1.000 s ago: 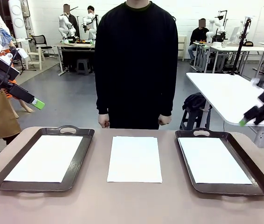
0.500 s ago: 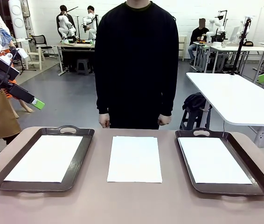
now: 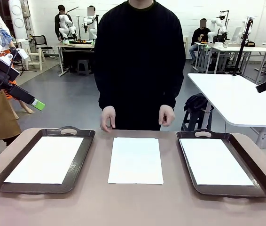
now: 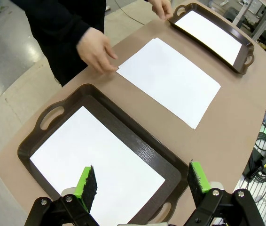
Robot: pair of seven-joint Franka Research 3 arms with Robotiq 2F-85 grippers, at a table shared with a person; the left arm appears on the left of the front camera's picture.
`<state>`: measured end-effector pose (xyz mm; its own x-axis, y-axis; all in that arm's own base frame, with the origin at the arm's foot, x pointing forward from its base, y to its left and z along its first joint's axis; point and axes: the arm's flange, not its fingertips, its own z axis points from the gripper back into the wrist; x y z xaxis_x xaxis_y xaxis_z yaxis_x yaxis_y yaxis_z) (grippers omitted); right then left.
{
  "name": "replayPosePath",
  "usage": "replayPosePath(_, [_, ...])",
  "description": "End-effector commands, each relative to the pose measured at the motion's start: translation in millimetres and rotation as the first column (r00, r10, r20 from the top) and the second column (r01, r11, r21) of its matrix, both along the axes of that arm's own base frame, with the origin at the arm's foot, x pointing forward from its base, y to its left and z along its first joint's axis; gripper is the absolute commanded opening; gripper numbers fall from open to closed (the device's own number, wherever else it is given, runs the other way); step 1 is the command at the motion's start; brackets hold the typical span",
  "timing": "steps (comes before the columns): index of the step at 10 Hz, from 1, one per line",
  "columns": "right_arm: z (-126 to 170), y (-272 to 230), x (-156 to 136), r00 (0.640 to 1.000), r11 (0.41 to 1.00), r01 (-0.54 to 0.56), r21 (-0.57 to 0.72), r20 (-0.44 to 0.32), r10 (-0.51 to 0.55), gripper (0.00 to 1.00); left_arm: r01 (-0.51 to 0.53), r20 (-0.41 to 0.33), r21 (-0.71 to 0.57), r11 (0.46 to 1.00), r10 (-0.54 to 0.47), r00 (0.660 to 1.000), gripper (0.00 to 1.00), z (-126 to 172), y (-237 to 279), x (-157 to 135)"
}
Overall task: Sort the A4 documents.
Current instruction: Receive the A4 Paper.
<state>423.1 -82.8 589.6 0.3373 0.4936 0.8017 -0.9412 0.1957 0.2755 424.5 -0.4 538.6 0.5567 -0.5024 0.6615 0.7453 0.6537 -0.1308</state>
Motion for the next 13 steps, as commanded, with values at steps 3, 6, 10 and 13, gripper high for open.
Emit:
replayPosePath(3, [-10.7,5.9,2.1,1.000,0.994,-0.025,-0.108,0.002,0.026,1.00,0.011,0.012,-0.011,1.000,-0.011,1.000,1.00,-1.0,0.3,0.0])
replayPosePath(6, [-11.5,6.7,3.2,1.000,0.991,-0.009,-0.131,0.010,0.011,1.00,0.011,0.012,-0.011,1.000,-0.011,1.000,1.00,-1.0,0.3,0.0])
replayPosePath(10, [-15.0,11.2,5.3,1.000,0.988,-0.012,-0.152,-0.014,0.010,1.00,0.011,0.012,-0.011,1.000,-0.011,1.000,1.00,-1.0,0.3,0.0])
replayPosePath(13, [-9.3,9.1,6.6,1.000,0.991,-0.008,-0.131,-0.003,0.008,1.00,0.011,0.012,-0.011,1.000,-0.011,1.000,1.00,-1.0,0.3,0.0])
